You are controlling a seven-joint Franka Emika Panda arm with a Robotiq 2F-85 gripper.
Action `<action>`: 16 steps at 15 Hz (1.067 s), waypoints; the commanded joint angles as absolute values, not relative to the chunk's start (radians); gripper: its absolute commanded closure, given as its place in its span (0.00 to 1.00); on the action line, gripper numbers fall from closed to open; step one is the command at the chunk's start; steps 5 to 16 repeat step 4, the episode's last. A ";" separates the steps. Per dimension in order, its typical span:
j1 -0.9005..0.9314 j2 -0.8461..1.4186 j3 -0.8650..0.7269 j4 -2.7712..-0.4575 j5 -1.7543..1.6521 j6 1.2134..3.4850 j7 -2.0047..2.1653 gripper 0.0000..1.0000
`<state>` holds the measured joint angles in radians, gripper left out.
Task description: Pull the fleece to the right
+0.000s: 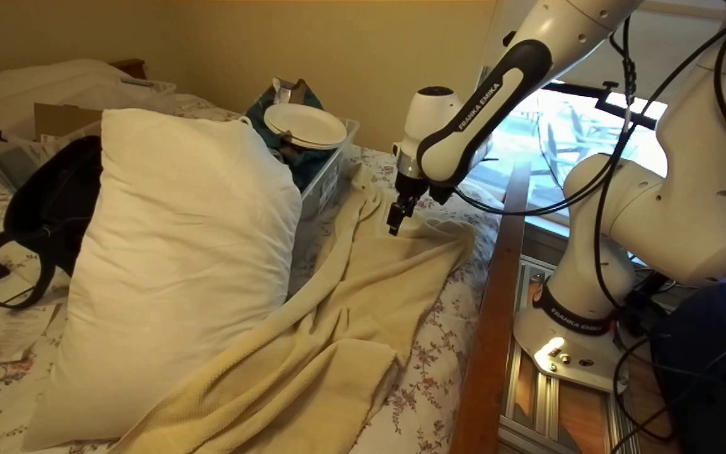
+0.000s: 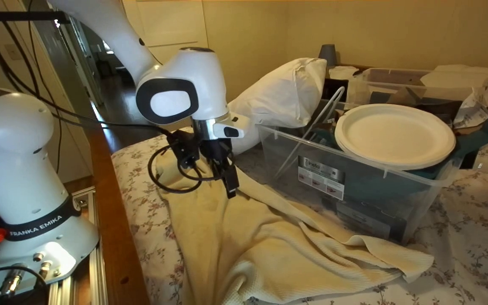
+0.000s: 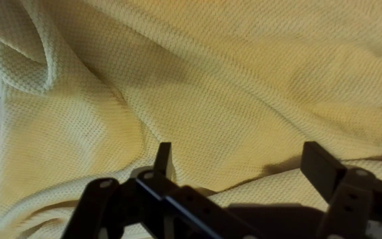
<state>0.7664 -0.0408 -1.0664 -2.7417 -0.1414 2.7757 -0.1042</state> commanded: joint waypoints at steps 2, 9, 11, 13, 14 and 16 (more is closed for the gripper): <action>0.569 -0.089 -0.872 -2.746 -0.183 2.696 -0.159 0.00; 0.723 -0.183 -1.060 -2.748 -0.313 2.641 -0.114 0.00; 0.723 -0.183 -1.060 -2.748 -0.313 2.641 -0.114 0.00; 0.723 -0.183 -1.060 -2.748 -0.313 2.641 -0.114 0.00; 0.723 -0.183 -1.060 -2.748 -0.313 2.641 -0.114 0.00; 0.723 -0.183 -1.060 -2.748 -0.313 2.641 -0.114 0.00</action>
